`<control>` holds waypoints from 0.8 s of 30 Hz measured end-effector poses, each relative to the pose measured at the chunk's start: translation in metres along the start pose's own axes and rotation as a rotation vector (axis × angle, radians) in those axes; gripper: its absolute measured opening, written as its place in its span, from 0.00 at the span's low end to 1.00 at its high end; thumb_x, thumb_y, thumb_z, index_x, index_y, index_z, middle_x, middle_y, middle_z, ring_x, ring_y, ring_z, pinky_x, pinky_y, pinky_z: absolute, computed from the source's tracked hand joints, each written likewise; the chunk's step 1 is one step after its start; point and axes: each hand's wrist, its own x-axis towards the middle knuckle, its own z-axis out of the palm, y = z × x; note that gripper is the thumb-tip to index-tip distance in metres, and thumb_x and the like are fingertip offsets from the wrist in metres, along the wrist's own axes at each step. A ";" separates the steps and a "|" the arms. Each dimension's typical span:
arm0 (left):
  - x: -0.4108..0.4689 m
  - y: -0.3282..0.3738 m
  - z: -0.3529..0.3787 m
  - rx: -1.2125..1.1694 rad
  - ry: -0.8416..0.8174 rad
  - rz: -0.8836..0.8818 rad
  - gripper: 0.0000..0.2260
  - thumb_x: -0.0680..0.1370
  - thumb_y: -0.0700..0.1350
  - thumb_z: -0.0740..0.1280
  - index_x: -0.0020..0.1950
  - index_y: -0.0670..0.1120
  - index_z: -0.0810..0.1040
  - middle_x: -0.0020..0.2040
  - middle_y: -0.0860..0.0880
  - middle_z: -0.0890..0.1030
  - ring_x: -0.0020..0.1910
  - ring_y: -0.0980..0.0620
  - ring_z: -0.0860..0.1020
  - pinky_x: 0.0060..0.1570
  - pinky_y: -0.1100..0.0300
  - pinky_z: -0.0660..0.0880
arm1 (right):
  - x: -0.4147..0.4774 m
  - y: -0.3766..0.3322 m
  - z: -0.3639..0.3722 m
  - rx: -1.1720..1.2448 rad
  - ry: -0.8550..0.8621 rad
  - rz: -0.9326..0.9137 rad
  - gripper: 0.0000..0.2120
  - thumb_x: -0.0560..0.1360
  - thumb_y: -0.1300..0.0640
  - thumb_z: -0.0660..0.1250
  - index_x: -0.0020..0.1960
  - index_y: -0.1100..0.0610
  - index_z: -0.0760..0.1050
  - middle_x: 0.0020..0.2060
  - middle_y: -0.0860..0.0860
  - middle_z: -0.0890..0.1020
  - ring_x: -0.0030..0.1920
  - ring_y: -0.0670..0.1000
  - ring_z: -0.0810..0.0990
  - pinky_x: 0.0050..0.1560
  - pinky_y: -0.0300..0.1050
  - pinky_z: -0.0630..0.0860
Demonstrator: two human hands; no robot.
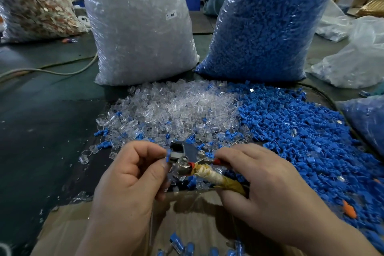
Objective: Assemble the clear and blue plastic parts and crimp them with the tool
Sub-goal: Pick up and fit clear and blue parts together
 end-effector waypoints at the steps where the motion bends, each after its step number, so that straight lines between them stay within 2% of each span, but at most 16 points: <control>1: 0.001 -0.002 -0.002 0.048 0.029 -0.014 0.14 0.74 0.34 0.70 0.41 0.55 0.82 0.31 0.47 0.81 0.27 0.53 0.77 0.24 0.61 0.75 | 0.000 0.002 0.002 -0.044 0.035 0.028 0.25 0.69 0.37 0.60 0.63 0.45 0.74 0.49 0.39 0.78 0.49 0.44 0.75 0.50 0.41 0.73; 3: 0.002 -0.003 -0.004 0.109 0.038 -0.069 0.13 0.75 0.37 0.70 0.41 0.57 0.81 0.29 0.47 0.80 0.25 0.53 0.76 0.24 0.62 0.74 | 0.003 0.006 0.004 -0.150 0.079 0.099 0.27 0.68 0.35 0.59 0.63 0.46 0.73 0.49 0.41 0.78 0.48 0.47 0.75 0.50 0.45 0.73; 7: -0.004 -0.007 0.005 0.215 -0.102 -0.188 0.11 0.75 0.40 0.71 0.42 0.58 0.81 0.28 0.49 0.80 0.24 0.56 0.74 0.24 0.64 0.73 | 0.015 0.012 0.006 -0.248 0.027 0.193 0.30 0.69 0.31 0.56 0.64 0.46 0.72 0.54 0.44 0.78 0.53 0.50 0.72 0.55 0.50 0.70; 9: -0.008 -0.008 0.010 0.259 -0.116 -0.178 0.10 0.74 0.44 0.72 0.45 0.61 0.80 0.29 0.51 0.81 0.25 0.57 0.75 0.26 0.63 0.73 | 0.019 0.012 0.007 -0.266 -0.012 0.195 0.30 0.70 0.31 0.58 0.66 0.45 0.70 0.56 0.45 0.77 0.56 0.51 0.70 0.58 0.51 0.66; 11: -0.010 -0.006 0.010 0.318 -0.106 -0.142 0.09 0.73 0.48 0.71 0.47 0.63 0.79 0.30 0.52 0.82 0.25 0.60 0.75 0.26 0.67 0.72 | 0.020 0.011 0.007 -0.255 -0.030 0.196 0.31 0.70 0.30 0.58 0.67 0.44 0.69 0.59 0.45 0.75 0.60 0.51 0.68 0.63 0.52 0.62; 13: -0.012 -0.004 0.010 0.345 -0.096 -0.114 0.09 0.73 0.50 0.70 0.48 0.65 0.79 0.31 0.53 0.82 0.24 0.62 0.75 0.25 0.69 0.72 | 0.019 0.008 0.007 -0.212 0.030 0.170 0.30 0.71 0.29 0.56 0.67 0.45 0.70 0.60 0.45 0.75 0.62 0.51 0.67 0.65 0.52 0.61; 16: -0.016 0.001 0.011 0.391 -0.116 -0.041 0.08 0.73 0.50 0.70 0.48 0.64 0.79 0.33 0.55 0.83 0.29 0.58 0.79 0.29 0.65 0.77 | 0.012 -0.012 0.008 -0.146 0.165 0.012 0.23 0.73 0.33 0.55 0.58 0.45 0.75 0.53 0.43 0.79 0.54 0.48 0.74 0.57 0.48 0.67; 19: -0.019 0.003 0.012 0.416 -0.139 0.073 0.08 0.73 0.50 0.70 0.47 0.63 0.79 0.35 0.56 0.83 0.32 0.54 0.80 0.32 0.63 0.78 | 0.008 -0.026 0.015 -0.079 0.194 -0.196 0.11 0.77 0.45 0.61 0.47 0.49 0.78 0.42 0.46 0.80 0.43 0.51 0.76 0.47 0.48 0.70; 21: -0.022 0.008 0.013 0.414 -0.139 0.125 0.05 0.72 0.56 0.70 0.47 0.64 0.80 0.34 0.57 0.83 0.33 0.54 0.81 0.28 0.67 0.76 | 0.007 -0.025 0.017 -0.064 0.198 -0.226 0.08 0.77 0.51 0.63 0.46 0.53 0.79 0.40 0.48 0.80 0.41 0.53 0.77 0.44 0.50 0.73; 24: -0.022 0.013 0.012 0.354 -0.133 0.126 0.12 0.69 0.63 0.62 0.48 0.65 0.80 0.36 0.58 0.83 0.34 0.56 0.81 0.29 0.71 0.73 | 0.005 -0.024 0.016 -0.015 0.195 -0.212 0.04 0.74 0.55 0.67 0.48 0.54 0.78 0.42 0.50 0.80 0.42 0.53 0.77 0.43 0.51 0.75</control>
